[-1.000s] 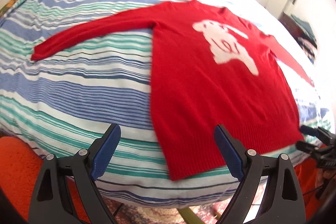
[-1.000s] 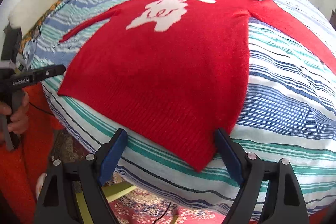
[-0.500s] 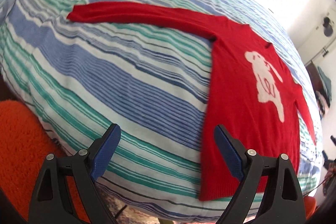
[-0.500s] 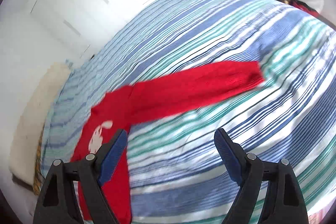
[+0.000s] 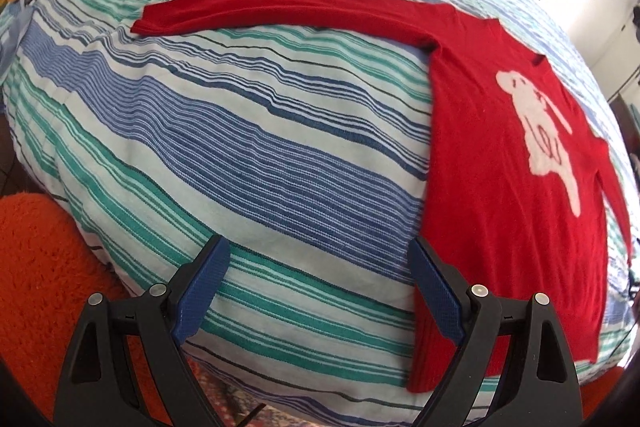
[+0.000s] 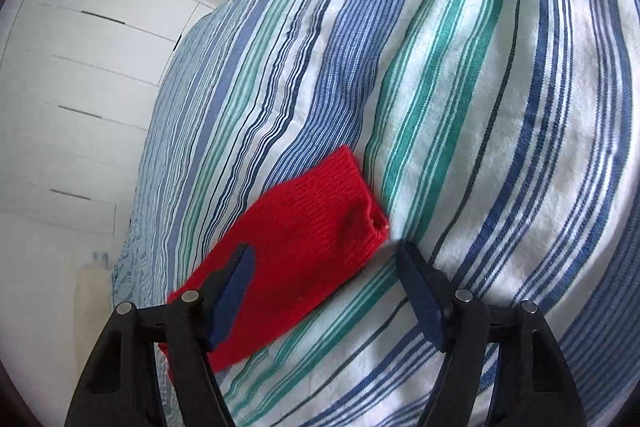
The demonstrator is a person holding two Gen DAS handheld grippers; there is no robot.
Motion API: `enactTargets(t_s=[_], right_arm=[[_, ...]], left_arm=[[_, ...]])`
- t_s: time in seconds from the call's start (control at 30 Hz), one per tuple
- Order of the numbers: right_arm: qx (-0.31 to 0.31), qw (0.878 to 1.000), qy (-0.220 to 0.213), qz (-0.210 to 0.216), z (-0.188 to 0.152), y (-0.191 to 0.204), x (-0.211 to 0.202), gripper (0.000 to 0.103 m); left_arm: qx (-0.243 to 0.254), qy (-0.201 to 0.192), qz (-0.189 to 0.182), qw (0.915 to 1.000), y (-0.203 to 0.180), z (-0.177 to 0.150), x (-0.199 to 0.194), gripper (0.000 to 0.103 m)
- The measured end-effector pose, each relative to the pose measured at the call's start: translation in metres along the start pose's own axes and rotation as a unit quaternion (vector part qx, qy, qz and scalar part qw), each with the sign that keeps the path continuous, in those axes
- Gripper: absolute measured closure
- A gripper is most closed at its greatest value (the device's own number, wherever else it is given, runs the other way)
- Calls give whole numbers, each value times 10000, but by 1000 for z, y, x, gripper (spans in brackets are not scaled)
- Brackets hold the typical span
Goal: Fold small clothes
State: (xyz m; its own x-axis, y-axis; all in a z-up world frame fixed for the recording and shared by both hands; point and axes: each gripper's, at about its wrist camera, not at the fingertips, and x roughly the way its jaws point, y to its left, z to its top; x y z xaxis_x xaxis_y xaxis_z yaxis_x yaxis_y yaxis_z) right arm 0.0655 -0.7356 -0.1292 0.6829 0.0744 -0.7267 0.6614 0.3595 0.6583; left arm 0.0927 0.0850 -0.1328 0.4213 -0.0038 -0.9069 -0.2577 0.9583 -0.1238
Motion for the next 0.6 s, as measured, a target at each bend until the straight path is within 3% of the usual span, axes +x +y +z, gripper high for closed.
enactTargets(t_s=[0.03,0.13,0.23,0.37,0.47,0.6], right_arm=[[-88,10000,2,-11,0,3,4,36],[-534,9976,80,-440,0,18,8,95],[-909,9945,-167,-494,-1,49,-6,95],[-2033,9776,-198,504,-33,155,-37,96],[-2975,9442,105,1412,-92,252,-55,96],[-4064,8804,930,2263,-203,366,-50,96]], left_arm=[[43,4,38,10000,-2,0,1,12],[100,6,35,9999,-4,0,3,12],[108,22,-34,9999,-4,2,6,12],[77,62,-125,9999,-4,4,9,12],[18,76,-229,9997,-3,6,9,12],[-109,85,-362,9993,2,7,7,12]])
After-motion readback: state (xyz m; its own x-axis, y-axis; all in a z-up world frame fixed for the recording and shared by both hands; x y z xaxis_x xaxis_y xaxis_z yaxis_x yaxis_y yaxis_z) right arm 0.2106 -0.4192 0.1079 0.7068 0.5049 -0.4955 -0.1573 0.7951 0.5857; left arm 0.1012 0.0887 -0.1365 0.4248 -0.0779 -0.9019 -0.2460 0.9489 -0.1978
